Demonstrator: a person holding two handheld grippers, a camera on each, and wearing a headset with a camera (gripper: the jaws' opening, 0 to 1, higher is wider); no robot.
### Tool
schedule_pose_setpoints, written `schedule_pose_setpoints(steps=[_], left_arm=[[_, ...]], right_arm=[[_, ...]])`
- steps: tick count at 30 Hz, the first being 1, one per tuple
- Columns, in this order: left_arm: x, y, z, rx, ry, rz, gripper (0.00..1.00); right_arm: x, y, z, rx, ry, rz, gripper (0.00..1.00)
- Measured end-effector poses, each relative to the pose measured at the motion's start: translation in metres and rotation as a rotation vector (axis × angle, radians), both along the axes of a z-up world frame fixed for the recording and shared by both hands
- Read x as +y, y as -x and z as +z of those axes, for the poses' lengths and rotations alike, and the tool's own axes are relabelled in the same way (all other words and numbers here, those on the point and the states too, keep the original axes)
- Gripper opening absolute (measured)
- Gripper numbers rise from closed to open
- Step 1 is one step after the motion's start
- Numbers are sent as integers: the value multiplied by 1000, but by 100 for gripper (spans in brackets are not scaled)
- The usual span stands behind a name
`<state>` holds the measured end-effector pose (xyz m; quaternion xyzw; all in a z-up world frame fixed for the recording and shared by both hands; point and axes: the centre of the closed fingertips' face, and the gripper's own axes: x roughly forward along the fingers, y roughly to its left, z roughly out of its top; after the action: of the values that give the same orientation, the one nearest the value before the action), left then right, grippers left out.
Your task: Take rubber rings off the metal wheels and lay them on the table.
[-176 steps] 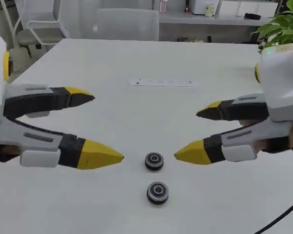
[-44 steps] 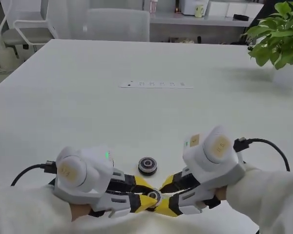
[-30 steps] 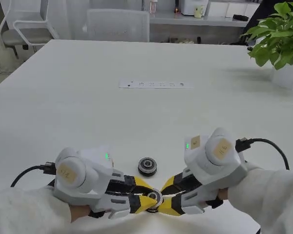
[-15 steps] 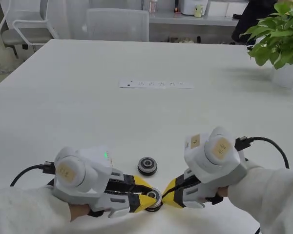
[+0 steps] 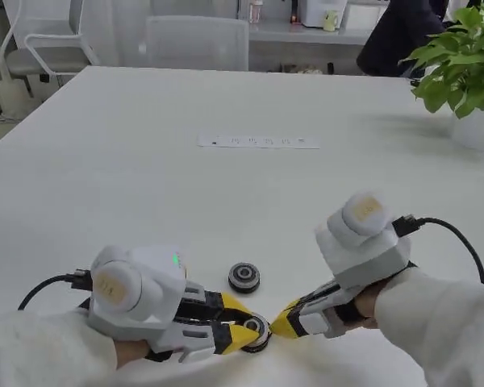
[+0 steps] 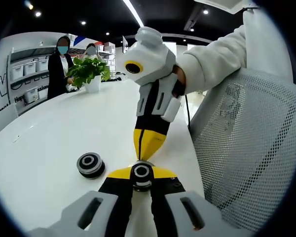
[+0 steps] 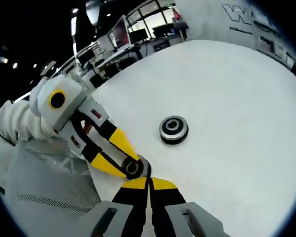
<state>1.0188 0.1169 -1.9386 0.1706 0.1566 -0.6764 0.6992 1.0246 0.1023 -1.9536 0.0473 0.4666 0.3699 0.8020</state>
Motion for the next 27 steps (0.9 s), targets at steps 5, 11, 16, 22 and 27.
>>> schedule_pose_setpoints(steps=[5,11,16,22,27], left_arm=[[0,0,0,-3,0,2,7],[0,-1,0,-2,3,-3,7],[0,0,0,0,-2,-7,7],[0,0,0,1,-3,-7,7],[0,0,0,2,-2,-7,8]], right_arm=[[2,-1,4,10,-47,-22,0],[4,1,6,18,-61,-22,0],[5,2,7,22,-63,-24,0],[6,3,8,24,-66,-24,0],[8,5,8,25,-65,-9,0]])
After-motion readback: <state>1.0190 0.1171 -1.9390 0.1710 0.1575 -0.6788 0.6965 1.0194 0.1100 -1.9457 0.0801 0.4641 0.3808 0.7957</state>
